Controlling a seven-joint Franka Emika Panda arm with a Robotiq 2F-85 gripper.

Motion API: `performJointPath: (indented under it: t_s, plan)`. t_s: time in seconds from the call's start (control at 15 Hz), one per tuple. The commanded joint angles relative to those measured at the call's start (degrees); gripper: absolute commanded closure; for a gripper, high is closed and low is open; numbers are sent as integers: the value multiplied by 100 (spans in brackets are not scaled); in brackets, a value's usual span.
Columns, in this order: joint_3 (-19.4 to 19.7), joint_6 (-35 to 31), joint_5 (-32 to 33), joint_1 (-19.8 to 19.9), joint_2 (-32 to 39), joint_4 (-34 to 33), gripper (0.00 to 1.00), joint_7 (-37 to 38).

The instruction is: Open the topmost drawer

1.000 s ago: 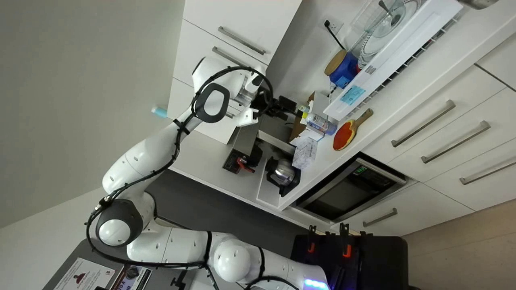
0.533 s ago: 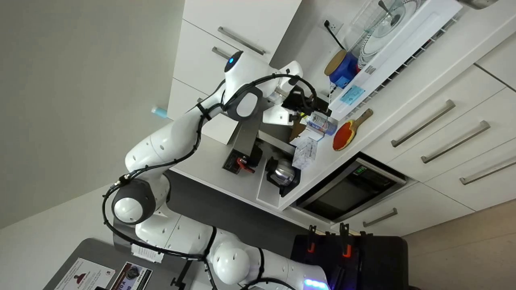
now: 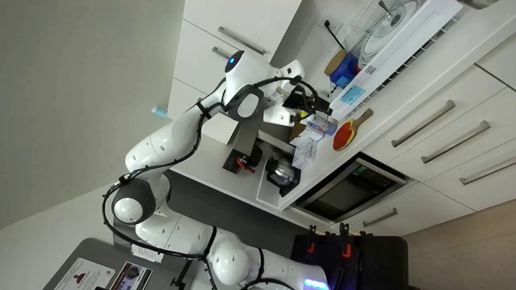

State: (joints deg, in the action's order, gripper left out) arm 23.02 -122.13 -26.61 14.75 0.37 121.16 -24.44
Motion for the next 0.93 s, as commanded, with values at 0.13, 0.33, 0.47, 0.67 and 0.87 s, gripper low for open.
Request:
performJointPath:
  t_s: [0.13, 0.33, 0.47, 0.67, 0.87]
  plan:
    - [-55, -268, -1653, 614, 959, -220, 0, -326]
    - [-183, -33, -2769, 1112, 1680, -325, 0, -975]
    - [-301, 68, -3576, 1428, 2148, -385, 0, -1470]
    - [-448, 208, -4517, 1752, 2783, -503, 0, -2124]
    - [-361, 111, -4506, 1673, 2837, -351, 0, -2135]
